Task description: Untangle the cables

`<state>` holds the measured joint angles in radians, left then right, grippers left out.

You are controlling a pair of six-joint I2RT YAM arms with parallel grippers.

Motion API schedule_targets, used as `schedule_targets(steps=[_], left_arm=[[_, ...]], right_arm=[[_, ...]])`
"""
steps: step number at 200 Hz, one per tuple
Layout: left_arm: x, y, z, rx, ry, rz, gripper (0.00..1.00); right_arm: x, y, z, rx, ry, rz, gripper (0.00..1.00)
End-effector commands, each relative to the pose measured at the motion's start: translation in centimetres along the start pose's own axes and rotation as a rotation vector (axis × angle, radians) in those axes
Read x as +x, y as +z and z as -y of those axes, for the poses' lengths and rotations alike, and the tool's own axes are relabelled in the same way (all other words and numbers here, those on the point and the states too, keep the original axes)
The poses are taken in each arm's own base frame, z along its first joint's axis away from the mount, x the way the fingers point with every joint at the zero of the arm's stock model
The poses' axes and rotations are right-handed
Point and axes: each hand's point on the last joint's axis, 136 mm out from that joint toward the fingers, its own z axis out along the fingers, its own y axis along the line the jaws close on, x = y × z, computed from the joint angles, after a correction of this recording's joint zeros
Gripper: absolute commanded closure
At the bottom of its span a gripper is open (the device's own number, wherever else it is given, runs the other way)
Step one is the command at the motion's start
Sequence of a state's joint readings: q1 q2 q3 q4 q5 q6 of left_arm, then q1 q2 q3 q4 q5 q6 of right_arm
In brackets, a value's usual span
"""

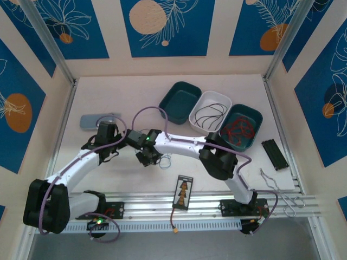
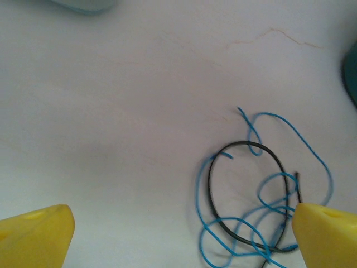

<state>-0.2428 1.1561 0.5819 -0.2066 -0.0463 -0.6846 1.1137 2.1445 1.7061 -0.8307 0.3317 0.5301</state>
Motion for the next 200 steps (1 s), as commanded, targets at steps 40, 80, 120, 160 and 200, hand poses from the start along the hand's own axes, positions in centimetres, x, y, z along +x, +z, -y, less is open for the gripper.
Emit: schedule_targets(steps=[40,80,120,160,200], left_arm=[[0.2,-0.4,-1.5,-0.047,-0.021,-0.005,0.0],[0.1,-0.4,-1.9,-0.058,-0.024,-0.003,0.0],[0.1,-0.3,-2.2,-0.064,-0.026,-0.005,0.0],[0.2,-0.3,-2.3,-0.064,-0.03,-0.009,0.0],[0.3,-0.3,-2.4,-0.063,-0.033,-0.01,0.0]], right_arm=[[-0.9,1.6,0.7,-0.034,0.005,-0.062,0.71],[-0.6,2.6,-0.2,-0.029,-0.024,-0.09,0.71],[-0.2,3.3,-0.4,-0.03,-0.013,-0.119,0.71],[-0.4,2.4,-0.9,-0.042,-0.016,-0.115,0.71],[-1.5,-0.4,-1.8,-0.052,-0.036,-0.051,0.71]])
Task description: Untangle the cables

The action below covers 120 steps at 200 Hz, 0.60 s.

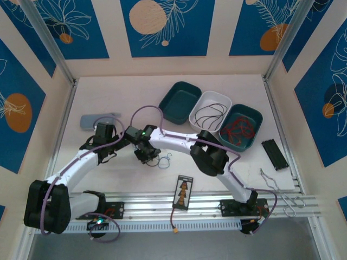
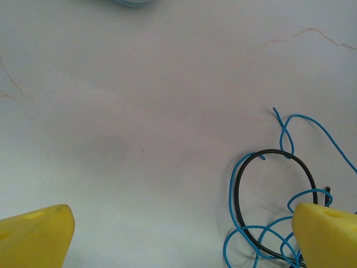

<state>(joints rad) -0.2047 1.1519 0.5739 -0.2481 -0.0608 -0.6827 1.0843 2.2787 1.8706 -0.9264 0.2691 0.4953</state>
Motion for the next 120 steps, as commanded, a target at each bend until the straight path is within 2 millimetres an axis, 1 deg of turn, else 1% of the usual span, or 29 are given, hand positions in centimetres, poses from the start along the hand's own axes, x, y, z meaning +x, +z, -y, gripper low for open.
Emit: schedule_targets(steps=[1,22,70,101,120], left_arm=[[0.1,-0.2,-0.5,-0.005,-0.007,0.002,0.0],[0.2,-0.2,-0.6,-0.007,-0.008,0.002,0.0],[0.2,-0.3,-0.6,-0.001,-0.01,0.003,0.0],[0.3,-0.4,-0.9,-0.007,-0.014,0.004,0.0],[0.2,-0.4,-0.9,-0.006,-0.015,0.005,0.0]], right_arm=[[-0.4,-2.5,-1.5,-0.031,-0.03,0.036,0.71],[-0.5,-2.8,-2.0,-0.039,-0.04,0.047,0.71],[0.1,-0.6,-2.0,-0.041,-0.026,-0.001,0.72],[-0.1,-0.2,-2.6,-0.07,-0.023,-0.001,0.71],[-0.1,0.2,-2.5,-0.079,-0.014,-0.012,0.71]])
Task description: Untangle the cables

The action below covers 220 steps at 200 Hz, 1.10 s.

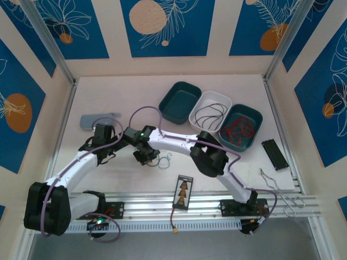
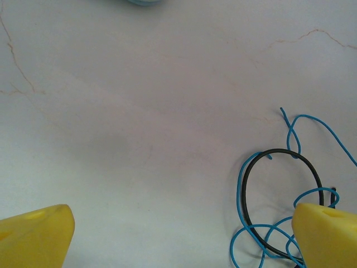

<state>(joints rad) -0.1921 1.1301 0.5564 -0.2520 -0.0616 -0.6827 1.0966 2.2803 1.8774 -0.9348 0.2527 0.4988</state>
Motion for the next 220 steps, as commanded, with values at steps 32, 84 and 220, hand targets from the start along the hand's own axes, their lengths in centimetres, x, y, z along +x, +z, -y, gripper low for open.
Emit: schedule_targets(steps=[32,84,220], left_arm=[[0.1,-0.2,-0.4,-0.003,-0.006,0.0,0.0],[0.1,-0.2,-0.6,-0.004,-0.008,0.001,0.0],[-0.5,-0.5,0.1,0.027,-0.002,0.011,0.0]], right_arm=[[-0.3,1.1,-1.5,-0.062,0.003,-0.02,0.71],[0.8,2.5,-0.6,-0.029,0.023,-0.073,0.73],[-1.8,-5.7,-1.7,-0.239,0.013,0.113,1.0]])
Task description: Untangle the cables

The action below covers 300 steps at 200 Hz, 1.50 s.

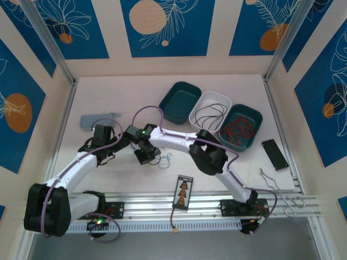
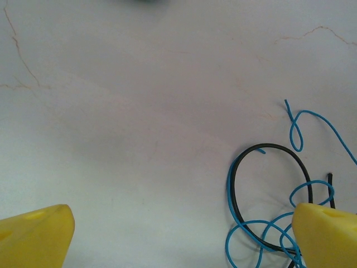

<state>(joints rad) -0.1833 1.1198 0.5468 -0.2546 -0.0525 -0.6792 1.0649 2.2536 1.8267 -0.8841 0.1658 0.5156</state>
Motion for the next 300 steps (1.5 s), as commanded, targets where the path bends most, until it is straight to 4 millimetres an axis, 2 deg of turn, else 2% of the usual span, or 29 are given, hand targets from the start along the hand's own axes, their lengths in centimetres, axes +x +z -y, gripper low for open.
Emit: schedule_targets(steps=[1,30,69,102,136,174,217,260,300], left_arm=[[-0.7,-0.5,0.4,0.026,0.001,0.016,0.0],[-1.0,-0.5,1.0,0.054,-0.001,0.018,0.0],[-1.3,-0.6,2.1,0.104,-0.001,0.019,0.0],[-1.6,-0.6,3.3,0.163,0.003,0.022,0.0],[-1.6,-0.1,4.0,0.193,0.004,0.008,0.0],[-2.4,0.9,4.7,0.194,0.035,0.007,0.0],[-3.1,2.9,6.6,0.251,0.047,-0.02,0.14],[-1.5,5.7,7.0,0.283,0.034,-0.111,0.27],[-0.4,7.2,6.6,0.276,0.031,-0.151,0.37]], right_arm=[[-1.6,-5.7,-2.3,-0.161,-0.04,0.124,1.0],[-2.0,-9.1,-2.8,-0.264,-0.045,0.189,1.0],[-2.3,-12.7,-3.0,-0.331,-0.058,0.266,1.0],[-2.8,-15.7,-3.5,-0.459,-0.052,0.324,1.0],[-3.6,-17.8,-3.3,-0.64,-0.003,0.348,1.0],[-3.9,-19.2,-1.4,-0.793,0.102,0.338,1.0],[-3.3,-20.2,0.0,-0.857,0.142,0.328,1.0],[-3.2,-23.4,0.8,-0.907,0.121,0.395,1.0],[-3.0,-26.2,2.3,-0.903,0.127,0.46,1.0]])
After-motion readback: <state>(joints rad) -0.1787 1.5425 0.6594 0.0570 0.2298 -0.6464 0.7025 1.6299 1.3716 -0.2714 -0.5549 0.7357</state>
